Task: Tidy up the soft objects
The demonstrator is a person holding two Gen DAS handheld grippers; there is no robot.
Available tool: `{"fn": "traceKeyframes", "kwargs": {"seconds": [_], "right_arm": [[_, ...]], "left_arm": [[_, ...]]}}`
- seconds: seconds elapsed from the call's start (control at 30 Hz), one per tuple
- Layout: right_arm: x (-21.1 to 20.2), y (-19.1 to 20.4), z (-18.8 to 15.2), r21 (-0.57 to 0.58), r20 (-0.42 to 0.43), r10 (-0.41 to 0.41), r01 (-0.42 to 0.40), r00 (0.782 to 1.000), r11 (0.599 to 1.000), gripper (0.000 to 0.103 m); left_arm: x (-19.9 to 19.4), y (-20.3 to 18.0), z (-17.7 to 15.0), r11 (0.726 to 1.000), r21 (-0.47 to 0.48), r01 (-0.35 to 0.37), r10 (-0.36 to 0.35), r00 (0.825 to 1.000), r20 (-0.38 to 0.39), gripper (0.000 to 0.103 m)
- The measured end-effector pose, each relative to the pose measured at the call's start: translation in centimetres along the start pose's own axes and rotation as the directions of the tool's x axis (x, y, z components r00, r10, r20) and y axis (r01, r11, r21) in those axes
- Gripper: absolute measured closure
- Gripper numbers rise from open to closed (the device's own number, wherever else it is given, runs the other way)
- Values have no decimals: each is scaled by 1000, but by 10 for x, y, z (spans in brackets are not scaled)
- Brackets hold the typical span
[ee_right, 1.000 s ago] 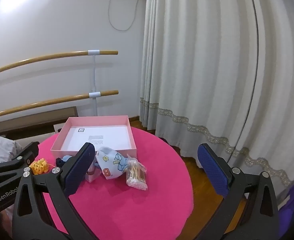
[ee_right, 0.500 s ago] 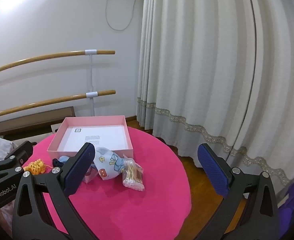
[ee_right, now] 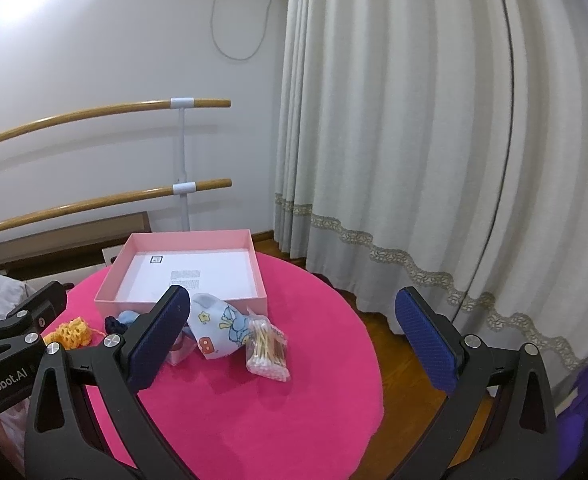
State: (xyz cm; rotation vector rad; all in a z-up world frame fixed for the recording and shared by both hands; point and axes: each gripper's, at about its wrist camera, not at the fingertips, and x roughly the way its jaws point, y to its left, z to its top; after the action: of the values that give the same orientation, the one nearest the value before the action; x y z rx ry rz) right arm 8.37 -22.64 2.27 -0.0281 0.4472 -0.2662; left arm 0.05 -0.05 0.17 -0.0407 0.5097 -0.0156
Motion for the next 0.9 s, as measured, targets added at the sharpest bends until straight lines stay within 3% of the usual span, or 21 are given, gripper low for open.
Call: {"fn": "traceKeyframes", "kwargs": {"seconds": [0.9], "right_arm": [[2, 1, -2, -4, -2, 5, -5, 1000, 1000, 0]], "left_arm": [[-5, -2, 2, 1000, 15, -17, 17, 1000, 9, 0]]}}
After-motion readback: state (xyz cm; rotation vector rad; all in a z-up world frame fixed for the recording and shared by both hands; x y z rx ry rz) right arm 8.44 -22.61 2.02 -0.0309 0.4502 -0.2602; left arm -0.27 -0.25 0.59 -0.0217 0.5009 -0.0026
